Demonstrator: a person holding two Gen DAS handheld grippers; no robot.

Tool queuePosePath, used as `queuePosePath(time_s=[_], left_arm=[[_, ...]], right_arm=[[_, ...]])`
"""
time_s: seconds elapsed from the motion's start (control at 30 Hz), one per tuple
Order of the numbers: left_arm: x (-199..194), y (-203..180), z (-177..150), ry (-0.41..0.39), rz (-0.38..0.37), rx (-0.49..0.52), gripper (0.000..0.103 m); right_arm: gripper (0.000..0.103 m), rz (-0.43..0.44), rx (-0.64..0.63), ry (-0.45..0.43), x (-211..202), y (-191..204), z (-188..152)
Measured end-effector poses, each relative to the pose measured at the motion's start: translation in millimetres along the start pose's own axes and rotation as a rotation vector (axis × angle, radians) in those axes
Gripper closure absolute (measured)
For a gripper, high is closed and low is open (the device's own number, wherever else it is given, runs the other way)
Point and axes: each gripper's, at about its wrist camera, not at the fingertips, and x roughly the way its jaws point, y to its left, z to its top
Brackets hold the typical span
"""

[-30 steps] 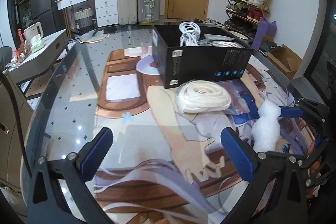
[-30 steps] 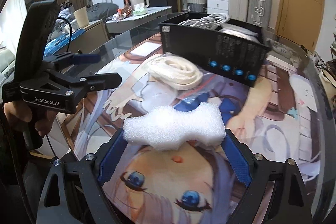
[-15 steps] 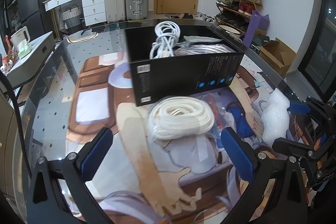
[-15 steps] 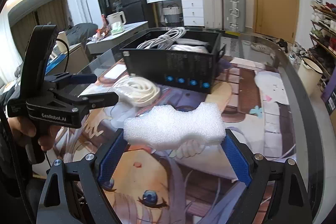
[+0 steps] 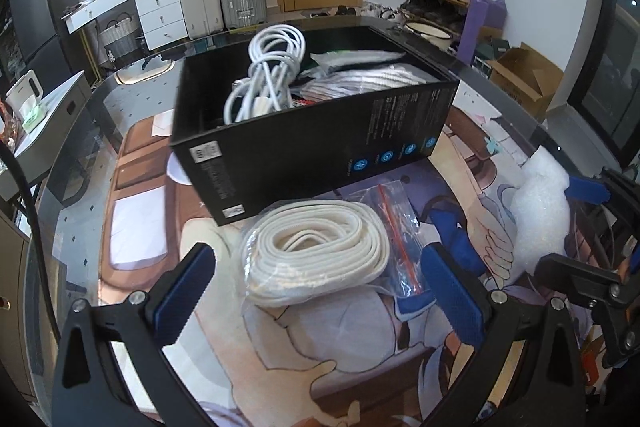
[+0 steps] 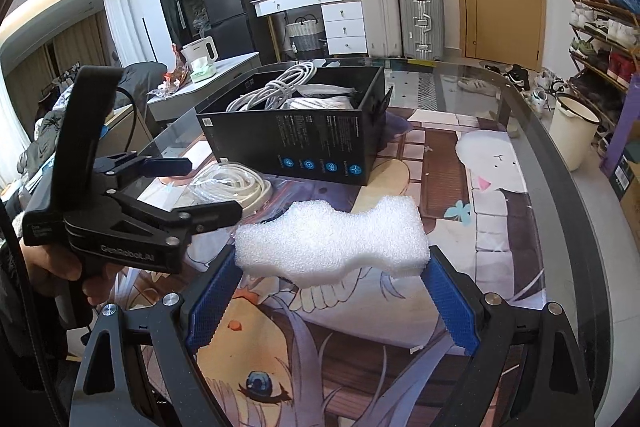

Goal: Organize soft objects
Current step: 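Grasp the bagged white rope coil with the left gripper while the right holds the foam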

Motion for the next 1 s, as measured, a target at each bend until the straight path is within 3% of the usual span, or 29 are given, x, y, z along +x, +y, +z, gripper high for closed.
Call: queuePosePath(time_s=[0.37, 0.7, 1.0], left_arm=[[22, -12, 4, 0.051, 0.011, 0.075, 0.003], [14, -12, 0, 0.022, -0.057, 0.088, 0.032], [2, -4, -4, -0.004, -0.075, 0.064, 0.038]], right_arm=[[0.012, -0.004, 0.019, 0.014, 5, -8, -2], [0.012, -0.001, 0.017, 0.018, 8, -7, -2], [0.012, -0.006, 0.014, 0.006, 4, -6, 0]])
